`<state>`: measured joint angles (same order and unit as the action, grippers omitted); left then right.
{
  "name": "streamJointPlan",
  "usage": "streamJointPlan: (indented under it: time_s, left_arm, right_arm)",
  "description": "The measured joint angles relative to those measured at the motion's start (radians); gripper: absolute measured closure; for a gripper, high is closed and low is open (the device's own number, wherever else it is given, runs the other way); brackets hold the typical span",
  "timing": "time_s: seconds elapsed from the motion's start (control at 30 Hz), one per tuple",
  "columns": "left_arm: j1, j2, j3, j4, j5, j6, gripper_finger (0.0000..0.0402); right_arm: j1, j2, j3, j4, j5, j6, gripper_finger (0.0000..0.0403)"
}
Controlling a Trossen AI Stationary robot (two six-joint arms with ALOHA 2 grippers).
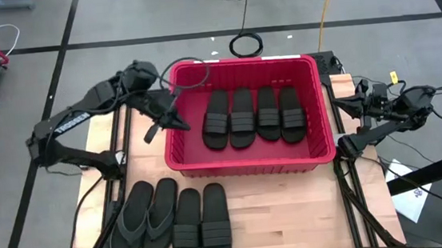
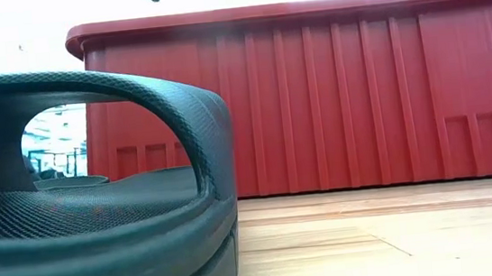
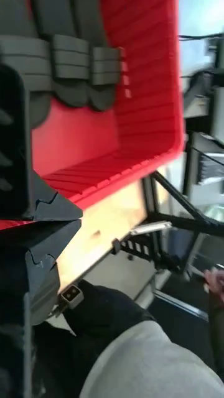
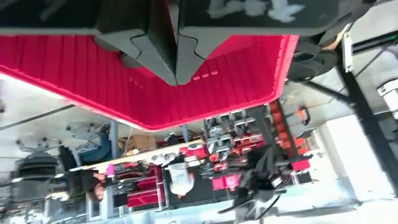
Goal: Pick and place slides into bin
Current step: Put the black slide into the red bin
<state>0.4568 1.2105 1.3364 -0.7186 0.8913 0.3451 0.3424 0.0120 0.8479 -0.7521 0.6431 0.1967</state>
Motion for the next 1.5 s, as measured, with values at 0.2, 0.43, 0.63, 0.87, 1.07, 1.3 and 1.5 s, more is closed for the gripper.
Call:
streamJointPlan:
  time_s: [0.2,0.43,0.63,0.87,1.07,1.3,1.5]
  left_arm:
    - [0.039,-0.174,-0.254,0.277,0.058,-0.121,0.0402]
    - [0.047,-0.347,-0.427,0.667,-0.006,-0.438,0.0401]
    - [0.040,-0.508,-0.463,0.822,-0.173,-0.573,0.0401]
    - [0.041,-0.598,-0.464,0.676,-0.335,-0.531,0.0401]
    - [0.019,-0.575,-0.540,0.807,-0.300,-0.596,0.0401]
    - [0.008,-0.577,-0.821,1.358,-0.371,-0.759,0.0401]
    - [0.008,-0.577,-0.978,1.603,-0.423,-0.909,0.0401]
  right_arm:
    - [0.000,0.000,-0.029,0.029,0.094,0.009,0.0403]
    - [0.000,0.000,-0.076,0.102,0.091,0.000,0.0403]
    - [0.000,0.000,-0.121,0.151,0.087,0.000,0.0403]
    - [0.000,0.000,-0.146,0.151,0.086,0.000,0.0403]
    - [0.000,0.000,-0.146,0.172,0.087,-0.043,0.0403]
    - [0.000,0.000,-0.146,0.258,0.089,-0.131,0.0403]
    - [0.000,0.000,-0.146,0.272,0.085,-0.103,0.0403]
